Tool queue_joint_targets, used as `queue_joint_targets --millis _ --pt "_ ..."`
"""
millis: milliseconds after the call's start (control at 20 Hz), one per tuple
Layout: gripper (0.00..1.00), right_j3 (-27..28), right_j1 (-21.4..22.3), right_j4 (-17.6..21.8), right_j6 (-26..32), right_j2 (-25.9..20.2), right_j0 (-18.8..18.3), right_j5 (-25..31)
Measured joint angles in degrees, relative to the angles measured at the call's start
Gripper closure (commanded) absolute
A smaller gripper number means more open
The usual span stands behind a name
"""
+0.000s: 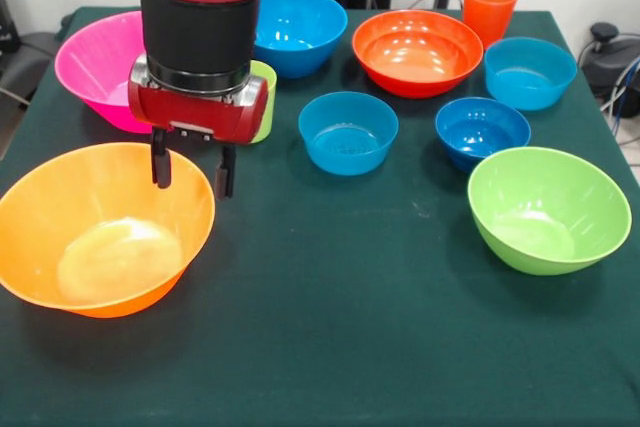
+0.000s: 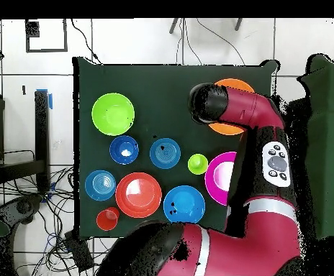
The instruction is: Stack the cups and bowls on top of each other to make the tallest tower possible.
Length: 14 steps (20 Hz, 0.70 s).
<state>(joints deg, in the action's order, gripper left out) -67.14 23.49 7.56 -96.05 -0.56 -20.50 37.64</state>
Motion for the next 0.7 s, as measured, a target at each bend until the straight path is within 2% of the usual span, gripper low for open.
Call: queue_joint_targets --millis 700 --pt "0.00 0.0 -0.9 0.3 0.0 -1.1 -0.8 0.0"
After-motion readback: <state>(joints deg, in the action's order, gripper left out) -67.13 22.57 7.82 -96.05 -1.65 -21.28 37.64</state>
